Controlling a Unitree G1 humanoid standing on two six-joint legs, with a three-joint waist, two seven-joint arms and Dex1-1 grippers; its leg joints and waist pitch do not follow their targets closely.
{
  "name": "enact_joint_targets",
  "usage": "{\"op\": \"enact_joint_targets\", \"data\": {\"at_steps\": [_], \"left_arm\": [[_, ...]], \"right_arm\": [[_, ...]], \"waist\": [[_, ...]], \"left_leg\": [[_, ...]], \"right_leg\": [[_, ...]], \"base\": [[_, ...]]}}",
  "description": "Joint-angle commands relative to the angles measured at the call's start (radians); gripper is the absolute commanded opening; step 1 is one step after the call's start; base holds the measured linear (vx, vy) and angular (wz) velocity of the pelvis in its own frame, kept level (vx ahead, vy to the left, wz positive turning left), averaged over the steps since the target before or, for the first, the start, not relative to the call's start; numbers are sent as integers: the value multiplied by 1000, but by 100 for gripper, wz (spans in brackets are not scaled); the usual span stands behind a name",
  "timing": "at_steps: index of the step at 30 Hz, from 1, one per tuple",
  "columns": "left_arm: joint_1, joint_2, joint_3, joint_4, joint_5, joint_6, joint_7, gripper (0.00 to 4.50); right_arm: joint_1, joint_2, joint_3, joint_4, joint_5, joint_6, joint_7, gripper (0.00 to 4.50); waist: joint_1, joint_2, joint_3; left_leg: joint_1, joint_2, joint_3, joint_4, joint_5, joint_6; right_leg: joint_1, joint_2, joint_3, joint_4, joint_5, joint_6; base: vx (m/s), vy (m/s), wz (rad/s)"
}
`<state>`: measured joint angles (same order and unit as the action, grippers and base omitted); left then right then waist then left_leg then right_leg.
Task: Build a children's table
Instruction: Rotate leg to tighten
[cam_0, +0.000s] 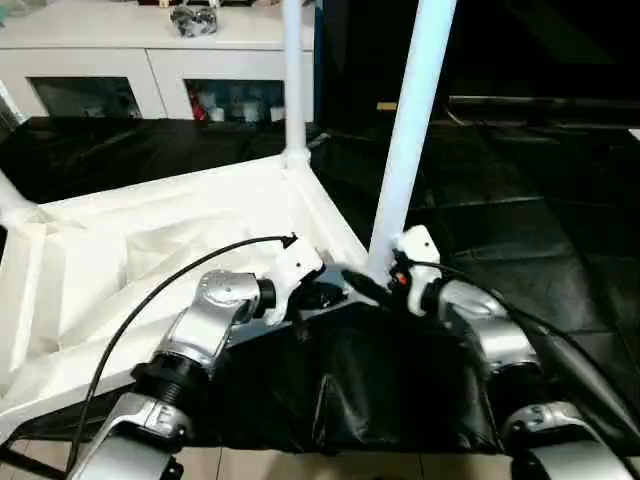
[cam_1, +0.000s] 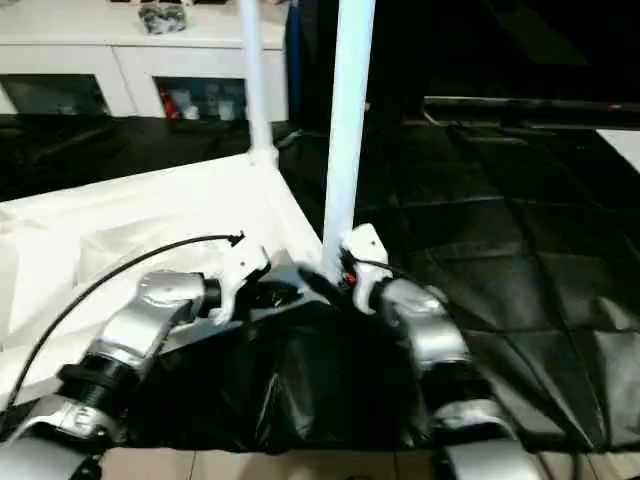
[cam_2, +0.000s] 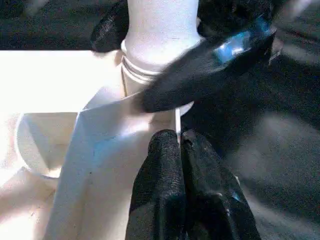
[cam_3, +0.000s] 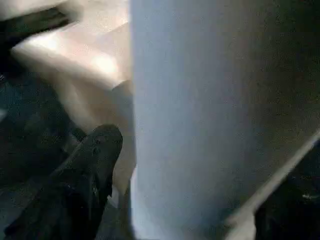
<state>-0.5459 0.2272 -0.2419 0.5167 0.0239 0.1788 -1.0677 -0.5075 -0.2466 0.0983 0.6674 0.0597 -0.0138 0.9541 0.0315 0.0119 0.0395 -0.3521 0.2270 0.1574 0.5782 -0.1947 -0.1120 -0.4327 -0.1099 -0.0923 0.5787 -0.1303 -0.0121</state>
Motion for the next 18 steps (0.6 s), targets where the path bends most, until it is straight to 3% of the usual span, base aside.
{"op": "enact_joint_targets", "data": {"at_steps": [1,3,7,9,18], "left_arm": [[-27,-19,-31,3,-29,-31,-52,0],[-31,-12,-30,10,-29,-28,-73,0],[-36,3,-37,12,-36,-22,-119,0],[-41,21,-51,15,-41,-20,-160,0],[-46,28,-48,23,-37,-30,-180,0]], "right_arm": [[32,1,108,-48,3,10,165,368],[45,-17,122,-73,12,21,218,368],[61,-41,149,-107,26,36,290,368],[75,-60,177,-136,27,52,346,344],[86,-49,181,-149,13,62,341,282]], "waist": [[2,-10,-66],[9,-10,-65],[13,-8,-61],[15,-9,-59],[17,-7,-59]], "left_leg": [[-12,-11,27,-58,-185,123],[-10,-9,29,-58,-183,126],[-7,-10,29,-61,-222,104],[-9,-10,28,-63,-236,98],[-6,-10,25,-67,-257,74]], "right_leg": [[78,-12,30,-54,-222,-233],[76,-13,30,-53,-223,-237],[74,-14,29,-63,-315,-211],[74,-13,28,-65,-344,-198],[73,-14,29,-68,-372,-186]], "base": [[0,0,0],[0,0,0],[0,0,0],[0,0,0],[0,0,0]]}}
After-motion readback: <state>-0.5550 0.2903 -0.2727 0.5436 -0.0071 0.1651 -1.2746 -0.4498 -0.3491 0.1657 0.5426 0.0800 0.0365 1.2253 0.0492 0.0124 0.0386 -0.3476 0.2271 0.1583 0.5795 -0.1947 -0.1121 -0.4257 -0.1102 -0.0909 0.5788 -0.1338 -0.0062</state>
